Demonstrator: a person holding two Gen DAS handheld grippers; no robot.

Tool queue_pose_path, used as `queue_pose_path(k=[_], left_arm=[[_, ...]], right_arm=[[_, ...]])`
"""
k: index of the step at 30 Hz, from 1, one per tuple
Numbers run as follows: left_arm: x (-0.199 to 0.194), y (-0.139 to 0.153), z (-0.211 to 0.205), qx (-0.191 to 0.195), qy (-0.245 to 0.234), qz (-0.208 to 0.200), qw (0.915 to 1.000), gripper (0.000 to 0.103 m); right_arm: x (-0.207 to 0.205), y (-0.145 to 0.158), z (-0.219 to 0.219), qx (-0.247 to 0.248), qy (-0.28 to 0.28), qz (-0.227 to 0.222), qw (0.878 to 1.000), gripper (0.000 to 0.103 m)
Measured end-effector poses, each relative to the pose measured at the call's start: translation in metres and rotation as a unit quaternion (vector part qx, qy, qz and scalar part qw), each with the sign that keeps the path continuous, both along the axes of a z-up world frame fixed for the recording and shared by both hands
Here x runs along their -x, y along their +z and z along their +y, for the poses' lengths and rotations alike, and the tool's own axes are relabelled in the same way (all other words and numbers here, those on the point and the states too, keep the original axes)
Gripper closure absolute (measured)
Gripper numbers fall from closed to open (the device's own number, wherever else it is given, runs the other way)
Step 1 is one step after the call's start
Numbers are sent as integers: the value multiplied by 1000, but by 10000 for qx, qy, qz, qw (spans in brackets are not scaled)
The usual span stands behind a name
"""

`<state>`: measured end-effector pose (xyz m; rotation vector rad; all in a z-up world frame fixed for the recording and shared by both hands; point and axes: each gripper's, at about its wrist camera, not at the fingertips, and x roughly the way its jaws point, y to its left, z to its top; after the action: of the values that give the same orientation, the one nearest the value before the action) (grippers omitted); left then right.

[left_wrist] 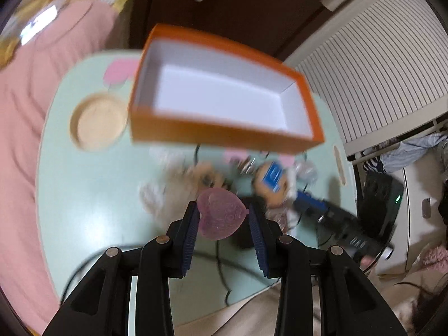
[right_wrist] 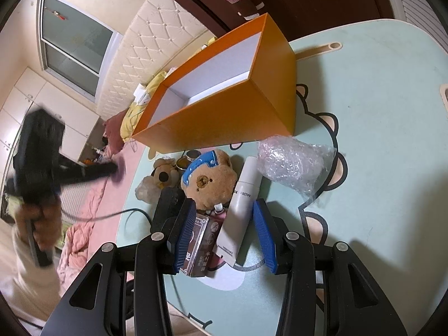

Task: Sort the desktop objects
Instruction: 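Carry the pink heart out with the left tool and release on table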

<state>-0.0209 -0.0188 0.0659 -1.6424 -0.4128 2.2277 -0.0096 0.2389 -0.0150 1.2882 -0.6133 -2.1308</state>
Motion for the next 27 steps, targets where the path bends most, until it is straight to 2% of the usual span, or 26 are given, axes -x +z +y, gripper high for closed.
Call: queue_pose_path(k=[4,8,11,13,15,18,23,27], left_arm=[[-17,-25,-7,-10,204,169,9996,69],[-22,-36,0,-25,129,380,9992,68],[-23,-33,6,221,75,720,9971,68],[-26,-30,10,390,96,1056,9936,60],[-29,-26,12,446,168,1386,9892,42],[-35,-23,13,461,362,1847,9810,30],[-45,-22,6,441,824,2529,9630,21],[-56,-24,1,419,1017,3079,9450,19]], right_arm=[[-4,5,-7,-80,58,116,9999,59],[-6,11,-14,-227,92,217,9995,59],[-7,16,-17,-333,107,290,9990,59],[-8,19,-18,-407,124,339,9985,59],[-9,24,-20,-483,168,387,9979,59],[-7,35,-22,-714,199,453,9962,59],[9,56,-26,-981,314,448,9937,59],[30,80,-34,-1274,352,478,9901,59]])
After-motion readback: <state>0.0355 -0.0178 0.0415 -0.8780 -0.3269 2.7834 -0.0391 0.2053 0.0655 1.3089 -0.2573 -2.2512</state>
